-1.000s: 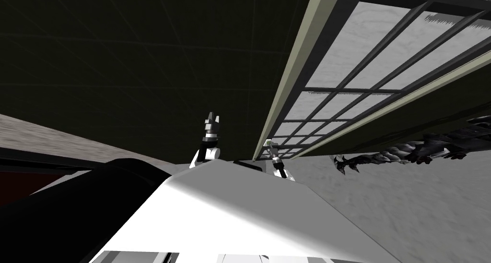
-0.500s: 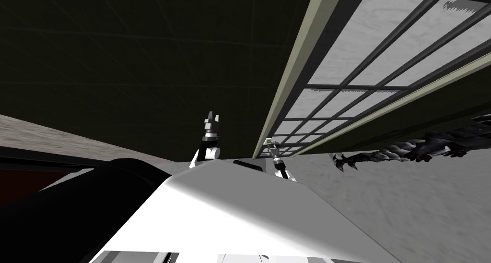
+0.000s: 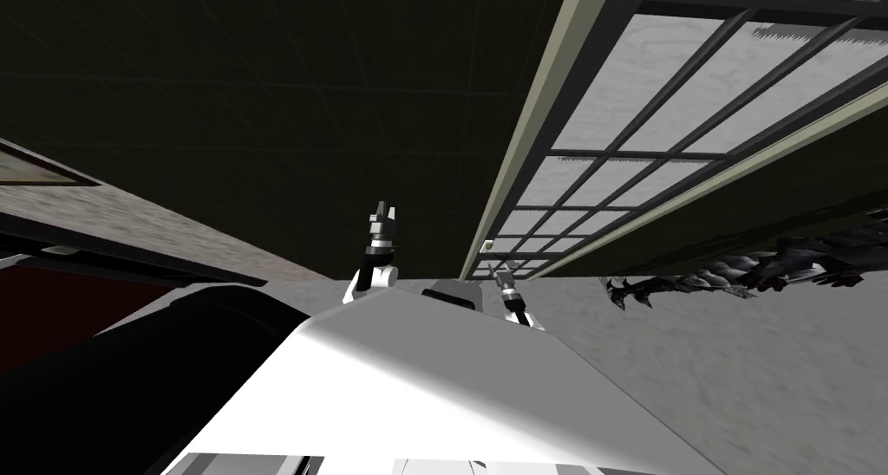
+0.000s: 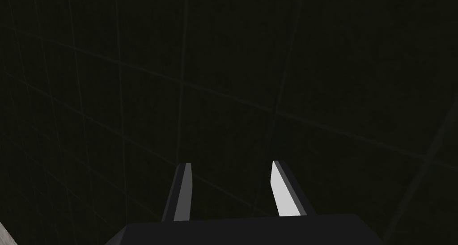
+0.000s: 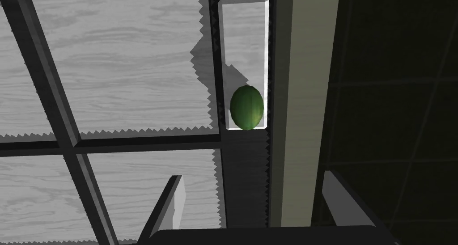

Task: Pull the door open

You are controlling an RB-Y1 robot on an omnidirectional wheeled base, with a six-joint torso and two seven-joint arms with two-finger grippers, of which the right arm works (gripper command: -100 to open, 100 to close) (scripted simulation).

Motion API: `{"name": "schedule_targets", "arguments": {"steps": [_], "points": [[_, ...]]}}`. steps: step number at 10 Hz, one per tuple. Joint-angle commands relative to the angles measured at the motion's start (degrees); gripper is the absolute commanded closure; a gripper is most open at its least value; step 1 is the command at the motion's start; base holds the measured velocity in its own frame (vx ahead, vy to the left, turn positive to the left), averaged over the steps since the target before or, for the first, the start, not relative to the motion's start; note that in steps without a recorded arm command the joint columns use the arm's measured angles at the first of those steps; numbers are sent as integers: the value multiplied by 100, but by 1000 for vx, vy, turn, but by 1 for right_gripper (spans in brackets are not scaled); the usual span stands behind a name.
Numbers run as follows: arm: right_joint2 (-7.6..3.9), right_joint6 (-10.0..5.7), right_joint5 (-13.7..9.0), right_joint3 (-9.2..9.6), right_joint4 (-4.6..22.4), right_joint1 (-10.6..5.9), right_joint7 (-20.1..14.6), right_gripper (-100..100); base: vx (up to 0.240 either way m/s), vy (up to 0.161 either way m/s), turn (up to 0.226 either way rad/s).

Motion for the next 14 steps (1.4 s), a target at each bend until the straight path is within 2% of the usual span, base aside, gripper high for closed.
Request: {"name": "schedule_targets", "arguments": {"steps": [1,2,3,6,9,10,11,14], "points": [[0,0,0,0,0,0,0,-100,-82,16,15],[169,66,23,12,7,-64,138,-100,110,-23,-206],[201,78,27,15,10,-78,167,-100,175,-17,-119],[397,154,53,31,26,-159,335,-100,210,10,-23],[528,204,70,42,37,-213,445,-100,160,-12,71],[514,179,64,35,71,-223,442,-100,23,-31,54],[514,179,64,35,71,-223,442,100,-54,-12,-2],[514,179,64,35,71,-223,442,100,-16,4,-13]]}}
